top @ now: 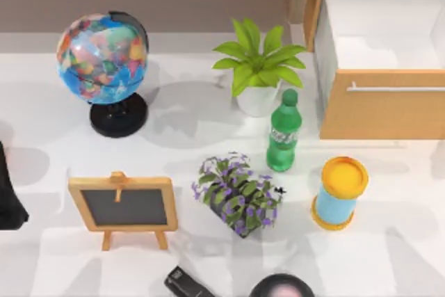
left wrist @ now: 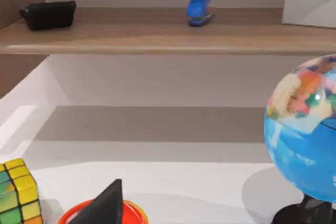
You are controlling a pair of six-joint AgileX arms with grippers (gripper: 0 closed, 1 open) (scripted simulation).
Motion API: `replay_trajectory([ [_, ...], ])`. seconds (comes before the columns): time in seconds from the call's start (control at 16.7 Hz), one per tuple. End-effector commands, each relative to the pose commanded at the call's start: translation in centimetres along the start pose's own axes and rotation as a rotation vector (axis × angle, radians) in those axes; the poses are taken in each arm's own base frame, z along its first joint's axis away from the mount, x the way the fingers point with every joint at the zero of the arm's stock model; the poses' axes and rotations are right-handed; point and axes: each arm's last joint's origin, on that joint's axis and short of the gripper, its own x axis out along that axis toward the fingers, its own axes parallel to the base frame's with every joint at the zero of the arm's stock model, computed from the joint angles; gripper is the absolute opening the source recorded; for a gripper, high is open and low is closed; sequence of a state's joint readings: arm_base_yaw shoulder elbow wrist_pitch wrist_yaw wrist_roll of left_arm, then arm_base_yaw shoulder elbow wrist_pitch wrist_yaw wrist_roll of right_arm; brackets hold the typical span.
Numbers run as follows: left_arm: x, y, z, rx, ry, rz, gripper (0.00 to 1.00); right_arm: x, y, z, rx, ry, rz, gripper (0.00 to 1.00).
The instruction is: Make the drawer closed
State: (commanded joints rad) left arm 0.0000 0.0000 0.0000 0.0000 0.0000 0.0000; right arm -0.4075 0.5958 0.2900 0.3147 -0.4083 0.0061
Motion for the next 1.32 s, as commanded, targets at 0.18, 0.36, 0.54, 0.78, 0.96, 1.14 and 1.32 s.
replay_trajectory([
  [0.18,0.0,0.0,0.0,0.0,0.0,0.0,1.0,1.5,-2.5,1.0,0.005,0.008,-0.002,1.0],
  [0.36,0.0,0.0,0.0,0.0,0.0,0.0,1.0,2.1,-3.9,1.5,0.006,0.005,-0.004,1.0],
  [0.54,0.0,0.0,0.0,0.0,0.0,0.0,1.0,2.2,-4.0,1.6,0.006,0.004,-0.004,1.0],
  [0.78,0.0,0.0,0.0,0.0,0.0,0.0,1.0,2.3,-3.9,1.4,-0.004,0.005,-0.004,1.0],
  [0.96,0.0,0.0,0.0,0.0,0.0,0.0,1.0,3.4,-3.8,0.7,-0.096,-0.005,-0.021,1.0],
  [1.14,0.0,0.0,0.0,0.0,0.0,0.0,1.0,5.1,-3.3,-1.0,-0.263,-0.026,-0.053,1.0],
  [1.32,0.0,0.0,0.0,0.0,0.0,0.0,1.0,6.9,-2.1,-3.3,-0.475,-0.055,-0.09,1.0],
])
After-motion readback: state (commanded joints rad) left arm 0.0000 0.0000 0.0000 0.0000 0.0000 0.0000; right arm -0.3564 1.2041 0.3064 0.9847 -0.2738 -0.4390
